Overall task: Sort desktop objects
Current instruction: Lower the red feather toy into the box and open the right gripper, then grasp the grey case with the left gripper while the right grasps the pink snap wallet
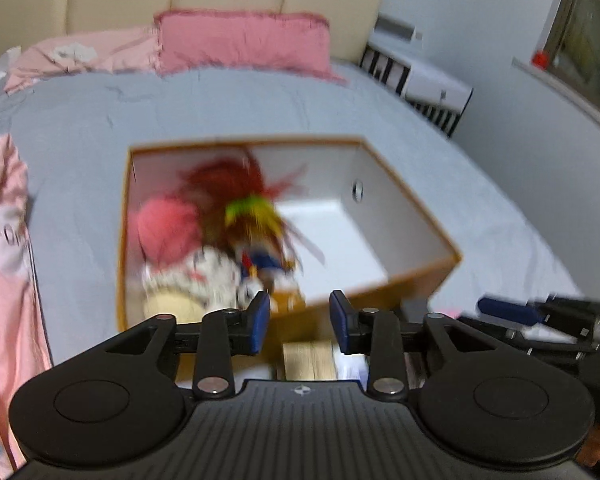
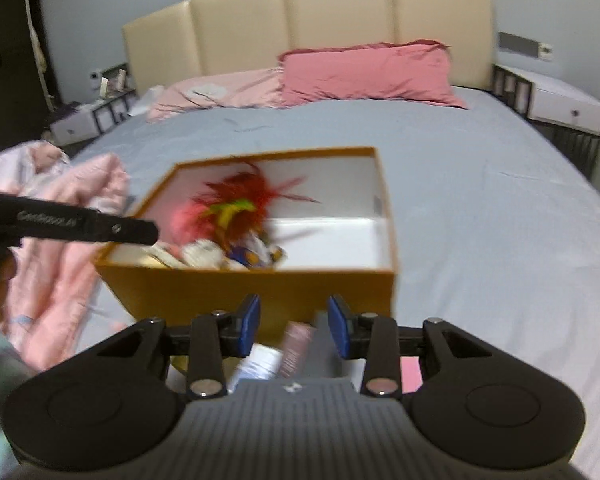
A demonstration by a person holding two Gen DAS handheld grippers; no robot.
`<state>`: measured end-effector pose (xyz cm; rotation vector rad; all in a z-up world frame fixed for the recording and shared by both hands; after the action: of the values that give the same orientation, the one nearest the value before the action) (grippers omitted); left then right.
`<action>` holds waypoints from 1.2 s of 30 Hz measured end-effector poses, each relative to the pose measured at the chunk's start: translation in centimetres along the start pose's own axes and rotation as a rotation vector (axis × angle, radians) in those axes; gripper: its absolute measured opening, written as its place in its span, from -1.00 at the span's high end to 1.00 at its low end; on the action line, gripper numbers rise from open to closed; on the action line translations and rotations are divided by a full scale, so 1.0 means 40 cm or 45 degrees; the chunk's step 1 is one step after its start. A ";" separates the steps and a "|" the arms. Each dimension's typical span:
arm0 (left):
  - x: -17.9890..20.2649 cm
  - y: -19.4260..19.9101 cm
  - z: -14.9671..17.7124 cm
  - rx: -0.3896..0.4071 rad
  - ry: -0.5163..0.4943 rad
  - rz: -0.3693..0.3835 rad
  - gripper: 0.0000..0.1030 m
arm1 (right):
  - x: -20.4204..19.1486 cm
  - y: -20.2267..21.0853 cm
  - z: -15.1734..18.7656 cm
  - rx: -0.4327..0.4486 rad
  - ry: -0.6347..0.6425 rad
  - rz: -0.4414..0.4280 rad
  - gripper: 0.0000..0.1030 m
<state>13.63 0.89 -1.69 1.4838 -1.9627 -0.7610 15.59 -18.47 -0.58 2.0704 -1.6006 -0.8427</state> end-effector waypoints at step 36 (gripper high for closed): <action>0.058 -0.133 0.090 -0.216 -0.112 -0.077 -0.25 | 0.024 -0.021 0.112 -0.041 -0.012 0.073 0.34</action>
<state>13.95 -2.18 -7.79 1.4351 -1.8719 -1.0094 13.39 -18.91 -4.66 1.9917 -1.6326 -0.8538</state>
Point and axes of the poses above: each gripper's, at about its wrist camera, not at the fingertips, and y roughly against the way its jaws point, x to its right, z to its underside, the point moved 5 cm from there along -y, roughly the way its jaws point, and after that the axes turned 10 degrees about -y, right-handed, at the moved point
